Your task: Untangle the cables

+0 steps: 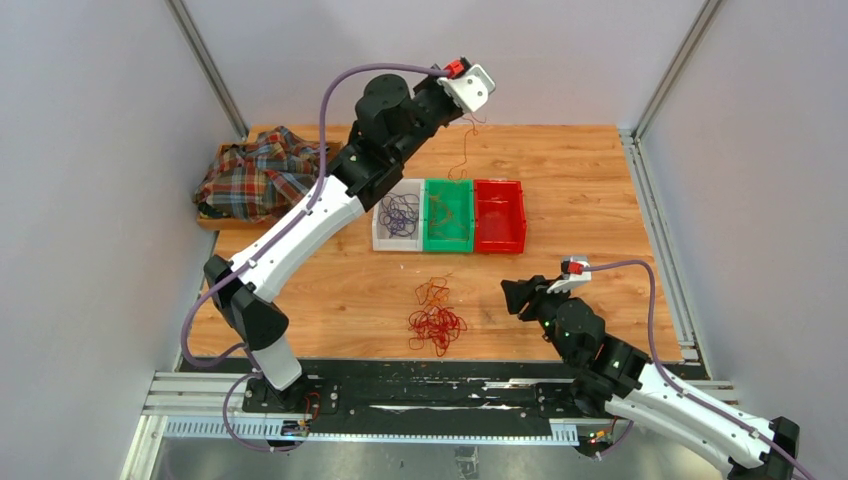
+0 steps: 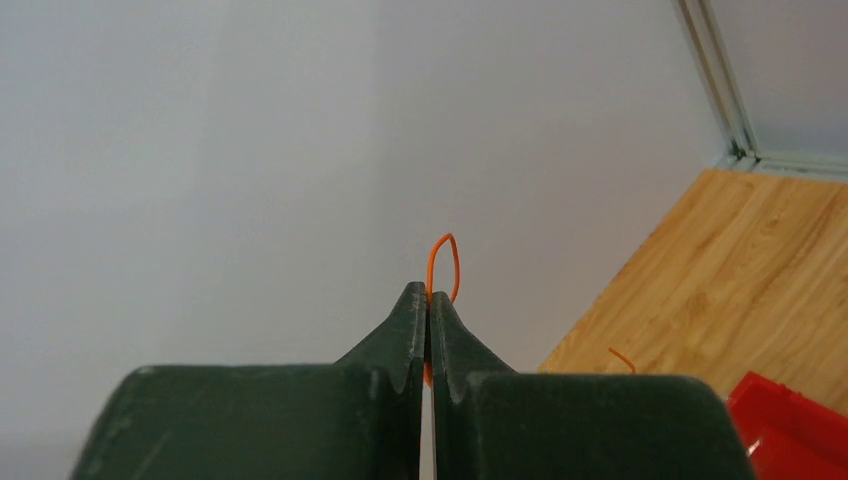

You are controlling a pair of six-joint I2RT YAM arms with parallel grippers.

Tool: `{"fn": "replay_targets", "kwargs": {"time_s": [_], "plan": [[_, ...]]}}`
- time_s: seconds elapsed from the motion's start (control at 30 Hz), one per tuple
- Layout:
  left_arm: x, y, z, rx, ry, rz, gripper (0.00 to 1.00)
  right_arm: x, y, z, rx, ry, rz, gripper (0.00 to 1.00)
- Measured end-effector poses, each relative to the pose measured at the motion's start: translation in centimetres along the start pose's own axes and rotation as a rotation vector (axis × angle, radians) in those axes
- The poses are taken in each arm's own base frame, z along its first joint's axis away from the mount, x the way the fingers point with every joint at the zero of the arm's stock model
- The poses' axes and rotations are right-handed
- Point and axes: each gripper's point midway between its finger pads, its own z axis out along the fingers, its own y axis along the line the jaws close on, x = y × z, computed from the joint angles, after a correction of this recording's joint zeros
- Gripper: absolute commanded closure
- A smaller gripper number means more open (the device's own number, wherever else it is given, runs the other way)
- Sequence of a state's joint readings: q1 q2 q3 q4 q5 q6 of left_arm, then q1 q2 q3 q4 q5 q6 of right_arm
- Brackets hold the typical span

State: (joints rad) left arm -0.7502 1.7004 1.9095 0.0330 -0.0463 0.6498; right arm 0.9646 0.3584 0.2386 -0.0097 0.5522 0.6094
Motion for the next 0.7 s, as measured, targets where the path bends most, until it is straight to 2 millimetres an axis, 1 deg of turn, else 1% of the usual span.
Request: {"fn": "replay_targets", "kwargs": {"time_s": [0.03, 0.17, 0.2, 0.3, 0.37, 0.47, 0.7], "plan": [[0.6, -0.4, 0.0, 0.007, 0.014, 0.005, 1.0, 0.0, 0.0, 0.0, 0.001, 0.001, -0.001, 0.57], [4.4, -3.1, -0.2, 0.063, 0.097, 0.02, 1.0, 0.2, -0.2, 0.0, 0.008, 0.006, -0.006, 0.57], [5.8, -4.2, -0.4, 0.086, 0.128, 0.022, 1.0, 0.2, -0.2, 0.0, 0.011, 0.008, -0.009, 0.57], [8.7, -6.3, -1.0, 0.133, 0.197, 0.027, 1.0, 0.5, -0.4, 0.1, 0.021, 0.015, -0.016, 0.57], [10.2, -7.4, -1.4, 0.157, 0.234, 0.031, 1.0, 0.5, -0.5, 0.1, 0.024, 0.017, -0.019, 0.57], [11.5, -8.3, -1.9, 0.179, 0.269, 0.034, 0.99, 0.6, -0.6, 0.2, 0.029, 0.018, -0.021, 0.57], [12.7, -8.6, -2.3, 0.184, 0.303, 0.061, 1.0, 0.6, -0.7, 0.2, 0.033, 0.018, -0.023, 0.57]]}}
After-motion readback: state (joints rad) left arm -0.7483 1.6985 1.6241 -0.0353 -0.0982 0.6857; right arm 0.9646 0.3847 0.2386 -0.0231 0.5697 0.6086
